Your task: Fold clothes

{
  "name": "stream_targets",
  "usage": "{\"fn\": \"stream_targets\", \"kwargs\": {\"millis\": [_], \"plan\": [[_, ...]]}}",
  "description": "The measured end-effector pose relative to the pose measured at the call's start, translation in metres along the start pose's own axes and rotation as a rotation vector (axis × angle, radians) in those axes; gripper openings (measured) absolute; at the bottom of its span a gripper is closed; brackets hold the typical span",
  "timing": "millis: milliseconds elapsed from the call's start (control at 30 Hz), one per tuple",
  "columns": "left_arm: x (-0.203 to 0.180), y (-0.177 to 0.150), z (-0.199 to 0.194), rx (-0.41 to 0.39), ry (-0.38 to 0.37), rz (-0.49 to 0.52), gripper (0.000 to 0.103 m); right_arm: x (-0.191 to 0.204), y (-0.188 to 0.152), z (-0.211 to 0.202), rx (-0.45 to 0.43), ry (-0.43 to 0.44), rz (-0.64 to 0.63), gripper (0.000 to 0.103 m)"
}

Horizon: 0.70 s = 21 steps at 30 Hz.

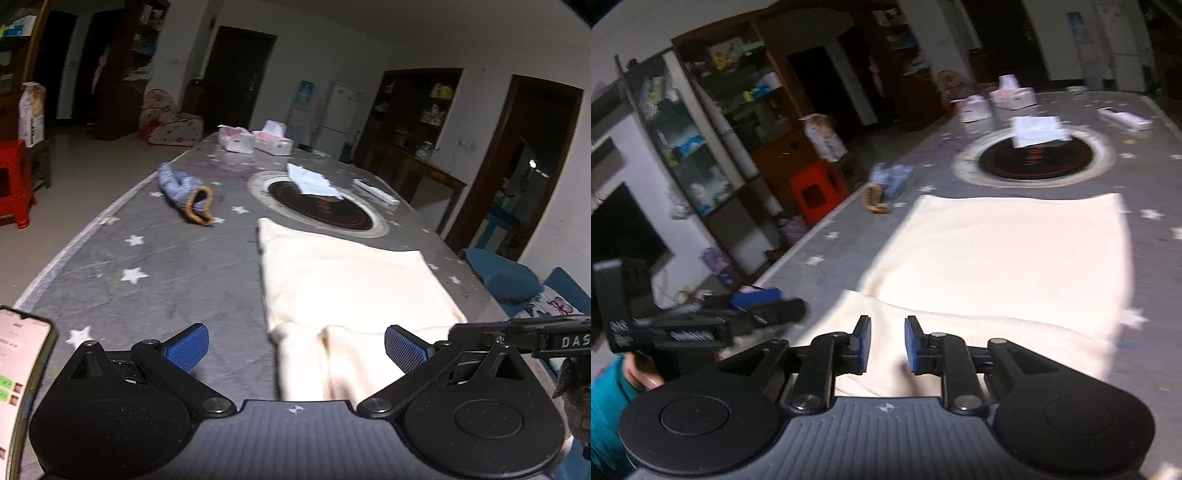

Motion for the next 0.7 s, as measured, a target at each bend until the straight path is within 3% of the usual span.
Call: {"fn": "stream_targets", "kwargs": {"millis": [267, 533, 700], "plan": [[-0.026, -0.002, 0.018, 0.044, -0.140, 0.024, 0.103, -0.053, -0.028, -0.017, 0.038, -0.144, 0.074, 0.023], [-0.046, -0.008, 0.035, 0.101, -0.243, 0.054, 0.103, -0.074, -0.045, -0.015, 0.081, -0.187, 0.107, 0.023], [-0.046, -0.011, 0.046, 0.130, -0.279, 0.032, 0.103, -0.077, -0.029, -0.018, 0.033, -0.198, 0.109, 0.024]]}}
Point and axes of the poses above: each gripper's, at about its wrist camera, not at the fingertips, and z roughly the way its jaws point, x to its left, y to its top, the point moved 1 cm from there along z, roughly the way its jaws point, and after that the axes turned 15 degrees about -y, right-handed, at the moved point
